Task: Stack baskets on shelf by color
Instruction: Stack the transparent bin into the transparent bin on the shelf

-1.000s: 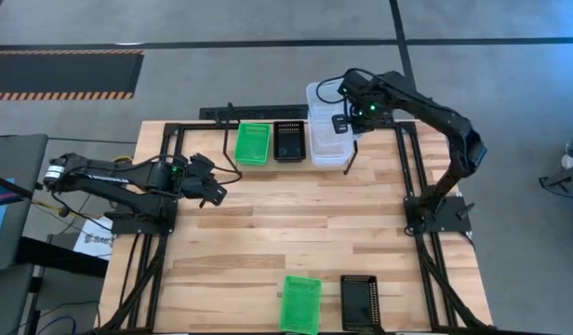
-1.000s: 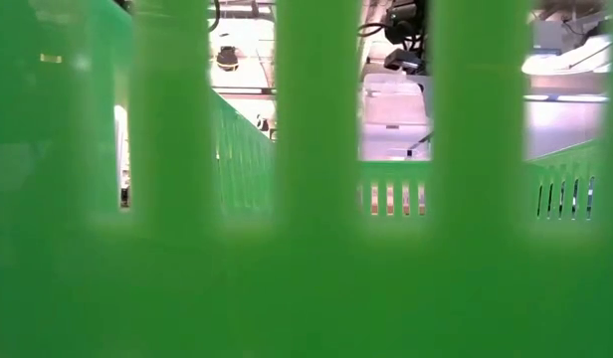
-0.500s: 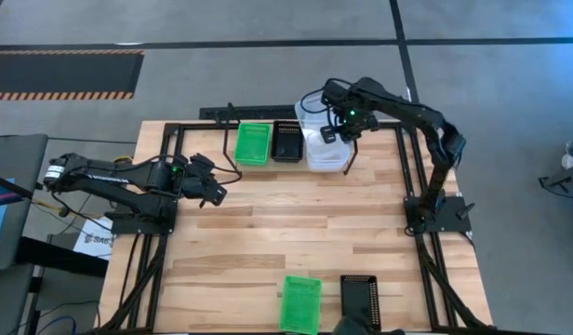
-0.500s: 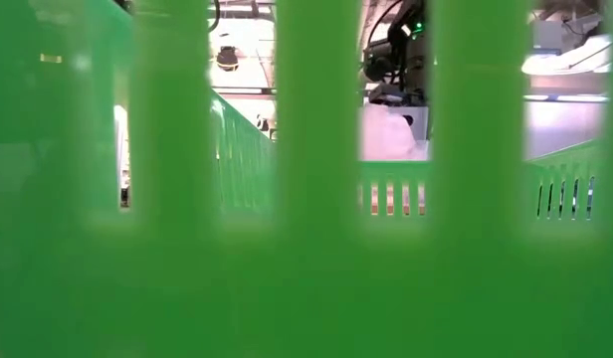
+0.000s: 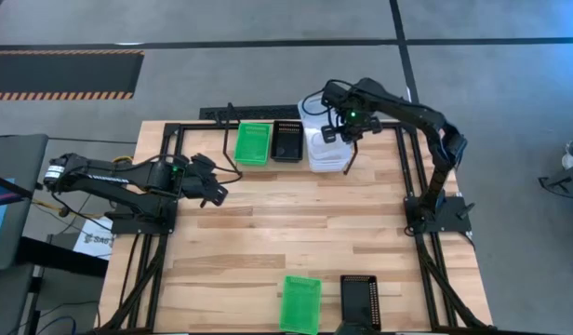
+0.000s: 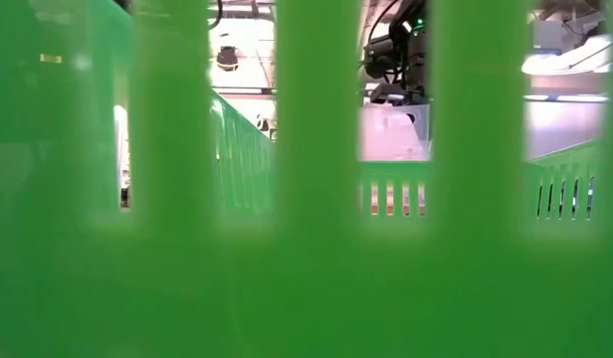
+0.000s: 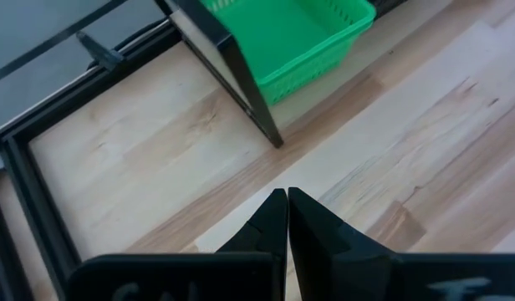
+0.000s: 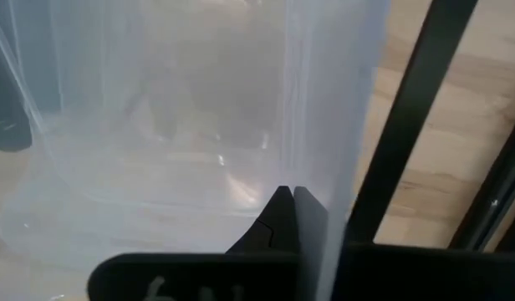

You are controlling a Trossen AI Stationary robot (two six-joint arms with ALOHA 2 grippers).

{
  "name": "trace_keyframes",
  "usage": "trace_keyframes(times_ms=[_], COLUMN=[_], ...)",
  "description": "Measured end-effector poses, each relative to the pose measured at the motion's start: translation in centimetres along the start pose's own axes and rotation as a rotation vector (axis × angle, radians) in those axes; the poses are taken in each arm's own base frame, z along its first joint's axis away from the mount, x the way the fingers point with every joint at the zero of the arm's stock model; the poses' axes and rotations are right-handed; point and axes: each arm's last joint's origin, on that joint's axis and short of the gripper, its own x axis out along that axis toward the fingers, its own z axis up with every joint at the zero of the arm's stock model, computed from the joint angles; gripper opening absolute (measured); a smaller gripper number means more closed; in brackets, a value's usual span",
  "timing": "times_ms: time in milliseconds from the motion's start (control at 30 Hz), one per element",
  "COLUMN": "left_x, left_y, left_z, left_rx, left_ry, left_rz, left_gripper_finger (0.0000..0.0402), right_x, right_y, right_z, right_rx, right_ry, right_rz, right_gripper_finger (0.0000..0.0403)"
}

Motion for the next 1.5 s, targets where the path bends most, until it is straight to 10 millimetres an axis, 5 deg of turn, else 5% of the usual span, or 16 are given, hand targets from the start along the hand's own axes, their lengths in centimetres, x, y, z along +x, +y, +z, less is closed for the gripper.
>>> trace_keyframes(times_ms=[700,1133,1300,1500], left_x=[0.0,0.0,0.0,0.0], left_y=[-0.2,-0.3,-0.3,-0.3], left_z=[0.1,0.0,0.0,0.0], left_rx=[0.073,0.083,0.083,0.082], left_ry=[0.011,0.026,0.026,0.026], left_rz=[-0.037,-0.052,-0.052,-0.052], left_gripper_finger=[0.0,0.0,0.0,0.0], right_x=[-0.6,-0.6,-2.7,-8.3], right_y=[1.1,1.3,1.3,1.2], right_z=[-2.1,-2.2,-2.1,-2.1], right_rx=[0.064,-0.002,-0.02,-0.075], right_ry=[-0.034,-0.063,-0.084,-0.254], right_rz=[-0.07,-0.092,-0.054,0.027], right_gripper_finger=[0.0002,0.0103,0.0127,0.0117])
